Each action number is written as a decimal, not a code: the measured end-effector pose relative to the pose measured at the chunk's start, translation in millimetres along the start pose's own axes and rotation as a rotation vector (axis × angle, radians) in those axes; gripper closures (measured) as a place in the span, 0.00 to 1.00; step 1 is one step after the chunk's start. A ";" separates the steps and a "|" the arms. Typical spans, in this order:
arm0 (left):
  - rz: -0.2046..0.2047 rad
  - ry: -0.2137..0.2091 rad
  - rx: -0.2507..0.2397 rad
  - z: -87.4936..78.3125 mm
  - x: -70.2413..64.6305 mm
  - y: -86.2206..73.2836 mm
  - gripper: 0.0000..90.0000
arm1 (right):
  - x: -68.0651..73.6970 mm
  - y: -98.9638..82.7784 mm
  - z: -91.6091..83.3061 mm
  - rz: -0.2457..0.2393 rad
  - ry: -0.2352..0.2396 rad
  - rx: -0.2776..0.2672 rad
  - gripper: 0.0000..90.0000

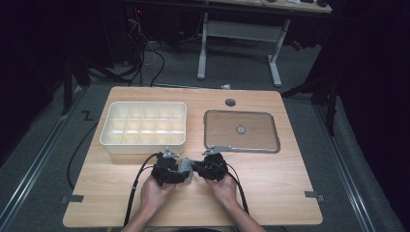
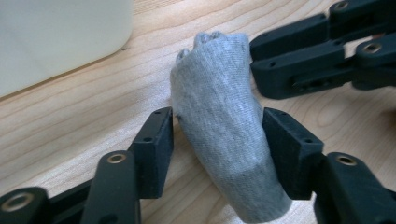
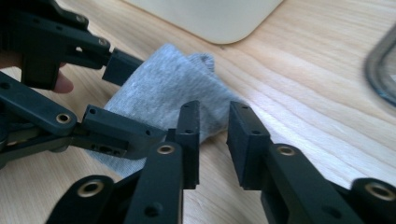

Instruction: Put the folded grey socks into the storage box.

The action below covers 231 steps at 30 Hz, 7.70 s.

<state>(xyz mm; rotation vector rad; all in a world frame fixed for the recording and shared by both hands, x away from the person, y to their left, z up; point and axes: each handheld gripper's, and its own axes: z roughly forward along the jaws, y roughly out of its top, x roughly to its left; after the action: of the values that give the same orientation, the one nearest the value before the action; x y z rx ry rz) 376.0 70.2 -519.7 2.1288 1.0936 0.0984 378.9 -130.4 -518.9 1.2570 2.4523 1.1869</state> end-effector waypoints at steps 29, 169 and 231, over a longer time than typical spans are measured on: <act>-0.024 -0.078 0.009 -2.7 5.4 0.8 0.76 | -75.5 -76.7 -87.1 0.085 -0.462 -0.046 0.55; -0.262 0.090 -0.001 -78.8 135.1 65.3 0.77 | -81.9 -84.0 -93.7 0.107 -0.450 -0.052 0.41; -0.185 0.203 0.130 -63.3 126.4 66.8 0.54 | -80.7 -84.3 -93.7 0.106 -0.451 -0.052 0.41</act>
<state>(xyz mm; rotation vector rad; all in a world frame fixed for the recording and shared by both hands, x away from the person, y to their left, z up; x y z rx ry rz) 477.8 173.8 -462.1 2.1549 1.4467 0.1633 336.1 -273.3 -531.8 1.4656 2.0393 0.8624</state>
